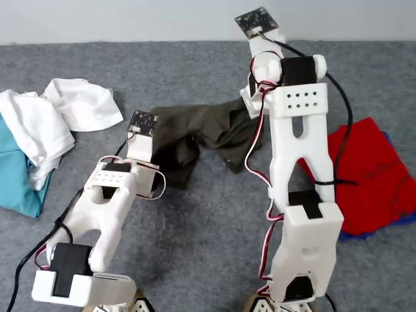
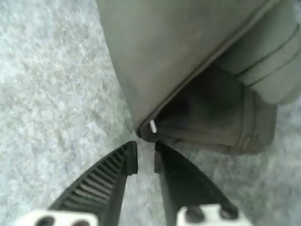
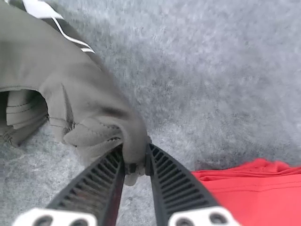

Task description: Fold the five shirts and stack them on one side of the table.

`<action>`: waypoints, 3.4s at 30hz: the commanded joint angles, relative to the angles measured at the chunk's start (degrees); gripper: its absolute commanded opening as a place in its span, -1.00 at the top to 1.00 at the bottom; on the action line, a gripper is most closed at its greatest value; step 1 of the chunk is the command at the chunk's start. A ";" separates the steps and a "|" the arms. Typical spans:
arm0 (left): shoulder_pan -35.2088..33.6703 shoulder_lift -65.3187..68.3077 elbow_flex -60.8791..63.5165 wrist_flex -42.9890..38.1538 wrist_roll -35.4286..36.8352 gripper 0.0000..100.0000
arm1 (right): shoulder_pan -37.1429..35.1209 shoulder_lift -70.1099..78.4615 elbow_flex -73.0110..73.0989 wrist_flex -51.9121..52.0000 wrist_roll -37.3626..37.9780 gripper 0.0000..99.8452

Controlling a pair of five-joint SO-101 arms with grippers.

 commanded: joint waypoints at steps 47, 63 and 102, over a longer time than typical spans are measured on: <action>0.00 -2.11 0.48 -1.49 0.00 0.90 | -2.51 10.07 31.38 -21.49 -0.44 1.00; 0.00 -2.11 0.57 -1.49 0.00 0.90 | -2.33 0.40 23.30 -12.62 -0.35 0.98; 0.00 -2.02 0.57 -1.49 0.00 0.90 | 0.48 11.65 22.95 -10.24 -3.16 0.59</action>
